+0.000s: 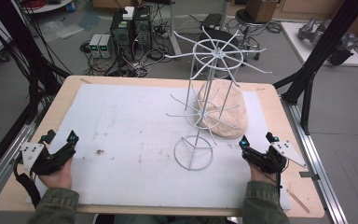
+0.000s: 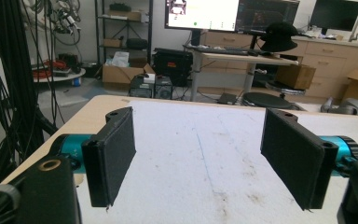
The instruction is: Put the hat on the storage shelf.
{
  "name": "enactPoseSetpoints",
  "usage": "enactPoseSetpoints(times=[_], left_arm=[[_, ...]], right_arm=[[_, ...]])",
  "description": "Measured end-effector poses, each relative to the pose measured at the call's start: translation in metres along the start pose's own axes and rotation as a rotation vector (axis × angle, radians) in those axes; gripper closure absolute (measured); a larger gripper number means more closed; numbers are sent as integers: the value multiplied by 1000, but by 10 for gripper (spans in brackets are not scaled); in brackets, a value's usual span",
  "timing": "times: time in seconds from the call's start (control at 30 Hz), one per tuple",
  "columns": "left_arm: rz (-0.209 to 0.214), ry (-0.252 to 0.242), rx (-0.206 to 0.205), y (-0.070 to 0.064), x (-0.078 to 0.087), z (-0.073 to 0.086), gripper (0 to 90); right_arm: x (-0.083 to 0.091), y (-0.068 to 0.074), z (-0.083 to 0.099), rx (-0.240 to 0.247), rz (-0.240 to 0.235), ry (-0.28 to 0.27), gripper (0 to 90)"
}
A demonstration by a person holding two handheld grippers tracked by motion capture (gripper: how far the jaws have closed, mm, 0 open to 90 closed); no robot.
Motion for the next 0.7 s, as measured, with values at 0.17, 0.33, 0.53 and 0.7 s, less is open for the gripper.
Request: enactPoseSetpoints(times=[0.17, 0.33, 0.53, 0.7], left_arm=[[0, -8, 7, 1, 1, 0, 266], [-1, -9, 12, 2, 0, 0, 266], [-6, -12, 13, 2, 1, 0, 266], [-6, -12, 14, 2, 1, 0, 266]], right_arm=[[1, -1, -1, -7, 5, -9, 52], [4, -2, -2, -10, 21, -35, 52], [4, -2, -3, -18, 44, -49, 53], [5, -6, -4, -34, 66, -61, 53]])
Point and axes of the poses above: each handheld gripper's, and its own axes: x roughly backward along the jaws, z roughly out of its underside, y roughly to its left, the point moved 1 cm from there along -x, roughly forward along the jaws, and after that the axes turned 5 degrees about -x, right-handed, at the moved point
